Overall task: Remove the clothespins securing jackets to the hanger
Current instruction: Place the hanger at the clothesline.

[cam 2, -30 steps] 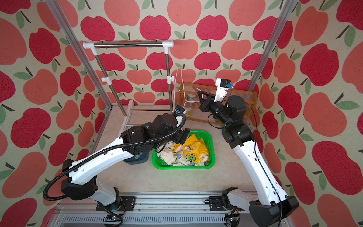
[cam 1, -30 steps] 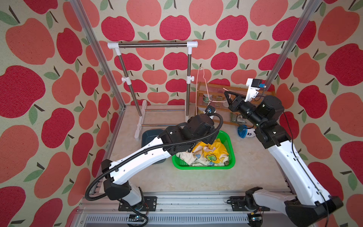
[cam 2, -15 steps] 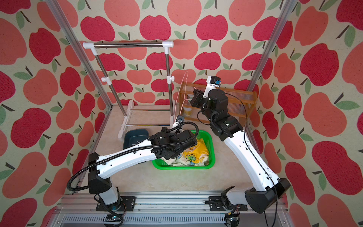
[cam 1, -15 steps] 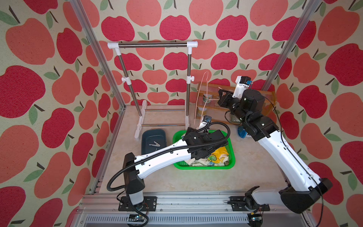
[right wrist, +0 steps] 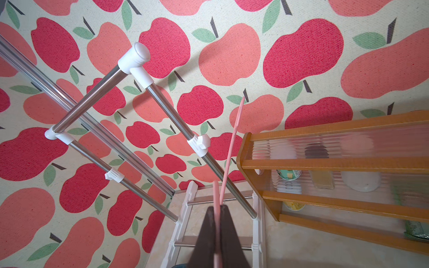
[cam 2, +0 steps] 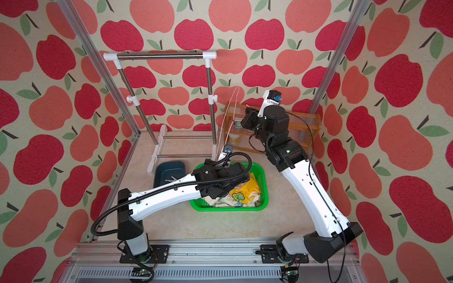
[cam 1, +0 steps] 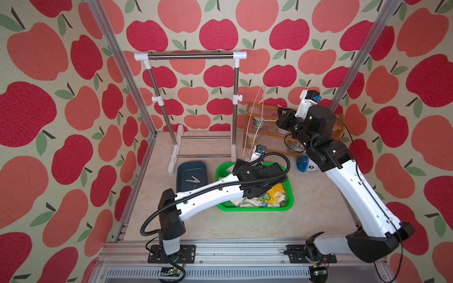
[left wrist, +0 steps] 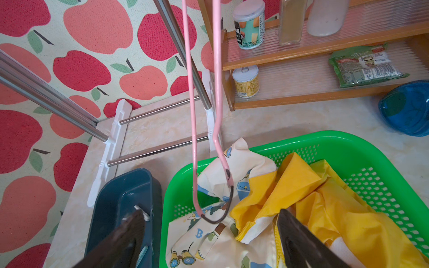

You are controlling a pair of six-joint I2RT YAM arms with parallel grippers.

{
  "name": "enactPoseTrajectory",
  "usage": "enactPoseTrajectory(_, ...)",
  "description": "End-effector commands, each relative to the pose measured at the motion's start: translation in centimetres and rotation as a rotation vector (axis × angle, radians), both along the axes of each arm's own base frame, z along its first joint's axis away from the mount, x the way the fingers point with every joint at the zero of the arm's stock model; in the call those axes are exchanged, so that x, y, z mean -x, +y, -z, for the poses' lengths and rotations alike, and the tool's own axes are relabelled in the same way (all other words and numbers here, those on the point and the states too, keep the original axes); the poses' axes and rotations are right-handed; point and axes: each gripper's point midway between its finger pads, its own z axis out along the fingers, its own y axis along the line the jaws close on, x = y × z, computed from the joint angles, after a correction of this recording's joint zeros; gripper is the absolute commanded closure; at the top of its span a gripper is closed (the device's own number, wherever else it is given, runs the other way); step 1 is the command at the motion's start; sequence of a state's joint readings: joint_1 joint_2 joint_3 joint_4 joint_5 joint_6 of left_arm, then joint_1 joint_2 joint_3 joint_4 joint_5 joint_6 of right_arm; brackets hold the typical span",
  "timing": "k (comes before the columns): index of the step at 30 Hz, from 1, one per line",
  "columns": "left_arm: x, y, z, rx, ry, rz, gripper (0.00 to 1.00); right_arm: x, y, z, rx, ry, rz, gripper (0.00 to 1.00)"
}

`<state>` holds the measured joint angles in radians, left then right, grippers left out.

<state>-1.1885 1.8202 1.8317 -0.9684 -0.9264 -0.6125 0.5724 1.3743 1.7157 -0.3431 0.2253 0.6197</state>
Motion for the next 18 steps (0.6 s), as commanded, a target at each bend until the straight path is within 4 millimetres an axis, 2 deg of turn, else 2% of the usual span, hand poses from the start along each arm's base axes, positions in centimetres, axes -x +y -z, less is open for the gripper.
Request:
enactPoseTrajectory(1, -1.0, 0.2, 0.6, 0.006, 0.013, -0.015, 0.11, 0.6, -0.3, -1.3, -0.04, 0.005, -0.016, 1.0)
enactPoseTrajectory(6, -1.9, -0.1, 0.9, 0.015, 0.013, -0.007, 0.21, 0.9, -0.6, -1.0, -0.066, 0.031, -0.024, 1.0)
enactPoseTrajectory(12, -2.6, -0.7, 2.0, 0.005, 0.04, 0.014, 0.42, 1.1, -1.0, -1.1, -0.095, 0.043, -0.032, 1.0)
enactPoseTrajectory(18, -2.8, -0.6, 2.3, -0.006, 0.055, 0.022, 0.61, 1.2, -1.8, -1.8, -0.103, 0.029, -0.017, 1.0)
